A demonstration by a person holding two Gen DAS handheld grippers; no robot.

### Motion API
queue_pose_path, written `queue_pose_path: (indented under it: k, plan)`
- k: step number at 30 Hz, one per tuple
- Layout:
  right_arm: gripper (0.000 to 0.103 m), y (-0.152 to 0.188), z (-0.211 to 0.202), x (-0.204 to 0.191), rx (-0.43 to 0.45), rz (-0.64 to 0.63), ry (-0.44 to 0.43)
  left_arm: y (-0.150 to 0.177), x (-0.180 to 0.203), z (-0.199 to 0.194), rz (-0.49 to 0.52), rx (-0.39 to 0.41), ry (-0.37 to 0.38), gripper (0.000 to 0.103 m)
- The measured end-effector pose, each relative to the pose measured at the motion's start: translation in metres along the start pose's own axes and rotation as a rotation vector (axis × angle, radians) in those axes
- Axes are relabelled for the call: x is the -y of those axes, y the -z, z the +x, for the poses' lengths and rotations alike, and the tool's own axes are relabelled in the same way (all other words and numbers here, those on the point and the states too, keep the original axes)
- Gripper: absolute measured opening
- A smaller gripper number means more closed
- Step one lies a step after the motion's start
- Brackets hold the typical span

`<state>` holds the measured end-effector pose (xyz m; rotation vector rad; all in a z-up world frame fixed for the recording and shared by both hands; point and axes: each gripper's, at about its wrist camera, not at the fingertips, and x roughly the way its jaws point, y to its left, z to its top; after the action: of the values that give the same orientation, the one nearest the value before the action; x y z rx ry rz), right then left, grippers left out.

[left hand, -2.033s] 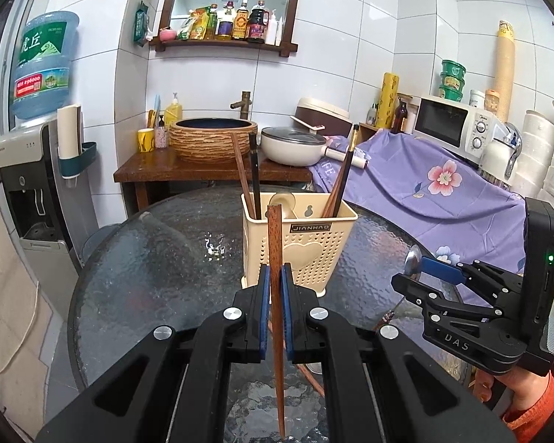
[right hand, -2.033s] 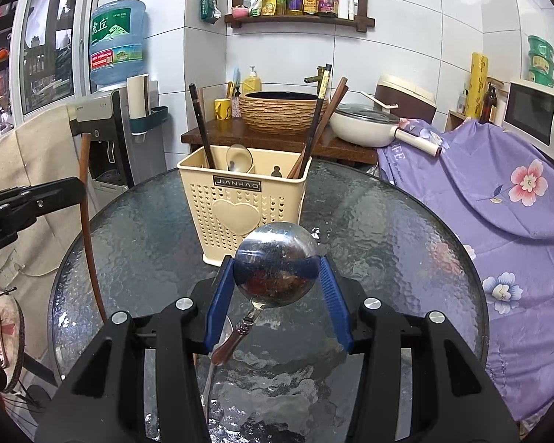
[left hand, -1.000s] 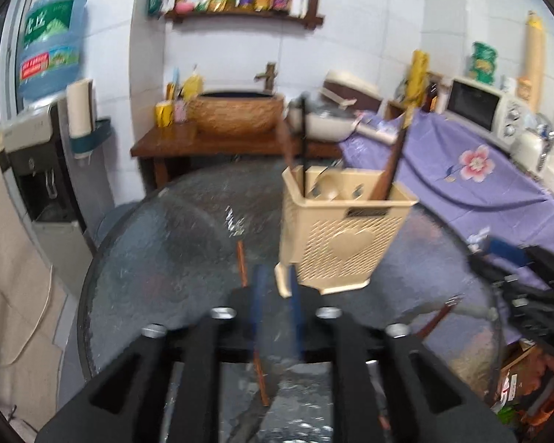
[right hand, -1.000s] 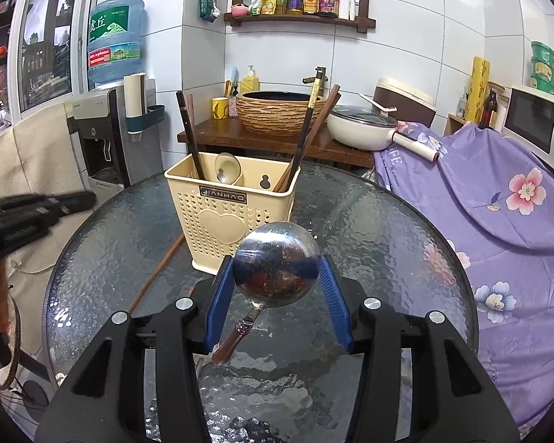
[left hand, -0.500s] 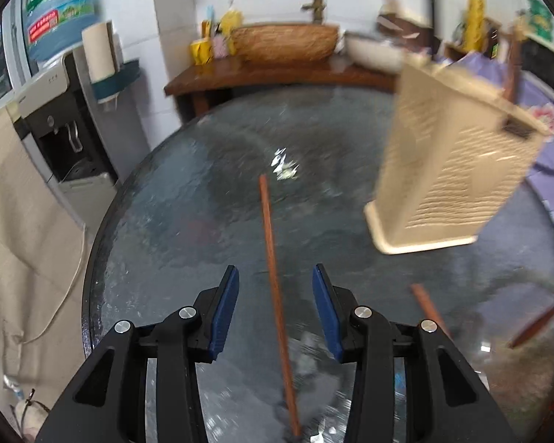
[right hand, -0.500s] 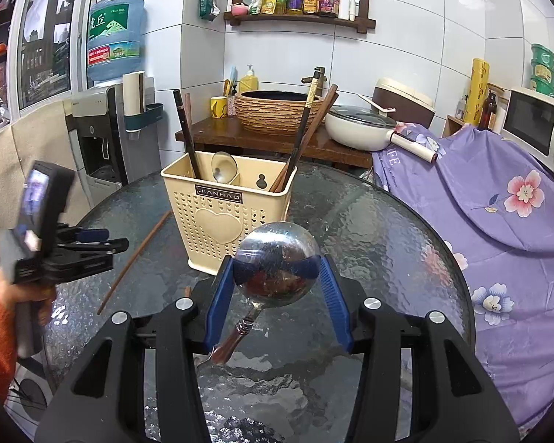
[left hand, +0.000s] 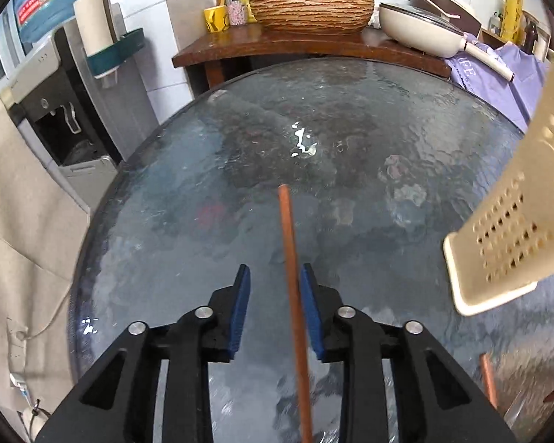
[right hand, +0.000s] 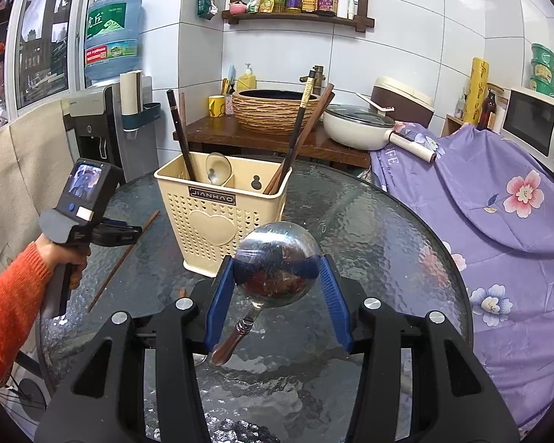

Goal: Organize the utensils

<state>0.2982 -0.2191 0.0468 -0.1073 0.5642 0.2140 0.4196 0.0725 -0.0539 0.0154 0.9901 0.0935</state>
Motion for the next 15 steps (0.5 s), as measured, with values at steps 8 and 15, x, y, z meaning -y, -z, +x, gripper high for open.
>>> queue_pose_path:
  k: [8,15]
  plan:
    - [0.048,-0.003,0.003,0.004,-0.002,0.008,0.003,-0.015,0.007,0.015,-0.002,0.006,-0.005,0.01]
    - [0.048,-0.004,0.006,0.003,-0.002,0.012,-0.006,-0.02,0.014,0.019,-0.018,0.049,-0.039,0.007]
